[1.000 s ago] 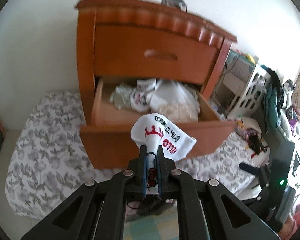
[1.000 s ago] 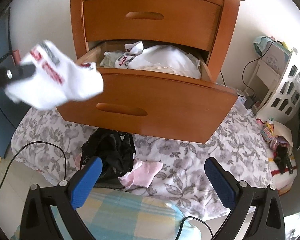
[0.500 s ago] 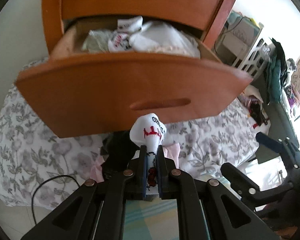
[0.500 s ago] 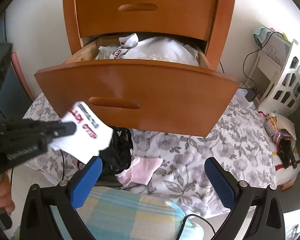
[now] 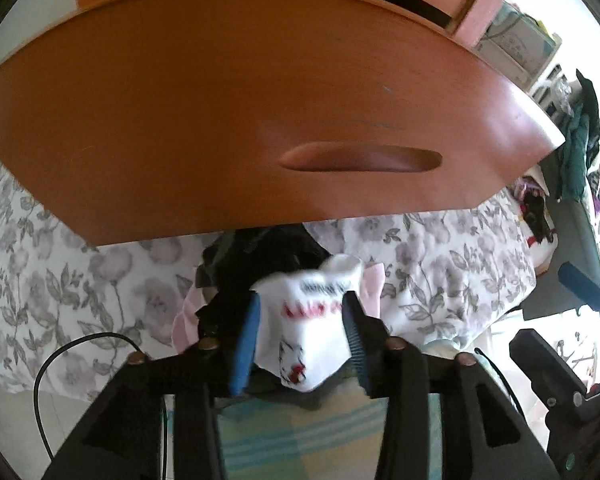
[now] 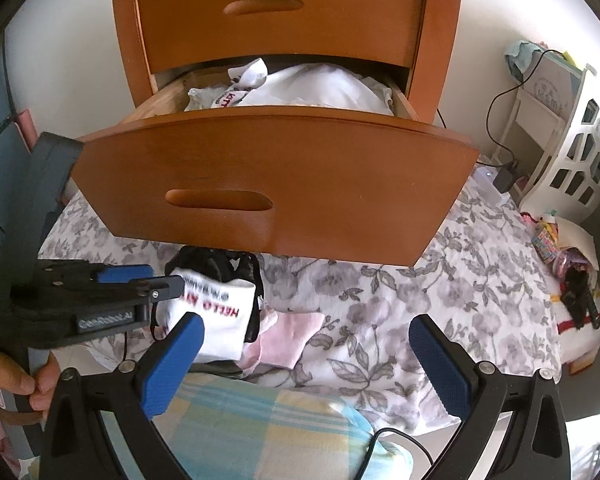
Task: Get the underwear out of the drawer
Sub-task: 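Lower the Hello Kitty sock onto the clothes pile and open the left tool, then reach the left tool back into the drawer toward the cream lace garment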
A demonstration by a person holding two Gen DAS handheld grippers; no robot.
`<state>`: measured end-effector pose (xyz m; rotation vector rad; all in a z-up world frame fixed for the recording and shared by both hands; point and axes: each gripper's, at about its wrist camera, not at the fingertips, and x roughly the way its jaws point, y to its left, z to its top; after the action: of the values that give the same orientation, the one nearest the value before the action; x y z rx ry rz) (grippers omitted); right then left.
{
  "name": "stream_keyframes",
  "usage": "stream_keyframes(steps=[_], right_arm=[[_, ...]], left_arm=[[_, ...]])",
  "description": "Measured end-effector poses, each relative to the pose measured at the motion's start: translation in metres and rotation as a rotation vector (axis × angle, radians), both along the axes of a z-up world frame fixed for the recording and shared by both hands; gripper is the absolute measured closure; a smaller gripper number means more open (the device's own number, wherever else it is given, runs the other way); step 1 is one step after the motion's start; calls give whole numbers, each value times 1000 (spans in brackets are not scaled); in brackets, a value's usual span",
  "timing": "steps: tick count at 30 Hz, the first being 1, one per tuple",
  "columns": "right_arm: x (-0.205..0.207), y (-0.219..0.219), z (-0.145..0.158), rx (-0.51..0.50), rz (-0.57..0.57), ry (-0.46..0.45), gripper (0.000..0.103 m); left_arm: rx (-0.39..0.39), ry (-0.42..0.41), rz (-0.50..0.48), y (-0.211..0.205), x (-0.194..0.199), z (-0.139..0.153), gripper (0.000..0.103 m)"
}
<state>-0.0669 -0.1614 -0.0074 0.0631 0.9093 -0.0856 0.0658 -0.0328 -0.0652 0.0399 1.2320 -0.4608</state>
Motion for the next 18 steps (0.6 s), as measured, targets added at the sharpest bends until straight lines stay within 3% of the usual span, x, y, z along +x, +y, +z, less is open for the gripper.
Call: stream_keyframes(steps=[2,7,10,15,18], right_arm=[[0,1,0,2,3,0,0],[-1,0,1,4,2,-5,0],[-2,0,2,5,2,-9,0],[-2,2,4,8,9,-16,0],[-3,2,5,11,11,-22,0]], left_arm=[[1,1,17,5,2,2,55],[-14,-5,81,24,4,9,35],[-3,-23,131,39,5,15,28],[-5,-83,207,64,4,36,24],[-17,-141,232,76,1,54,13]])
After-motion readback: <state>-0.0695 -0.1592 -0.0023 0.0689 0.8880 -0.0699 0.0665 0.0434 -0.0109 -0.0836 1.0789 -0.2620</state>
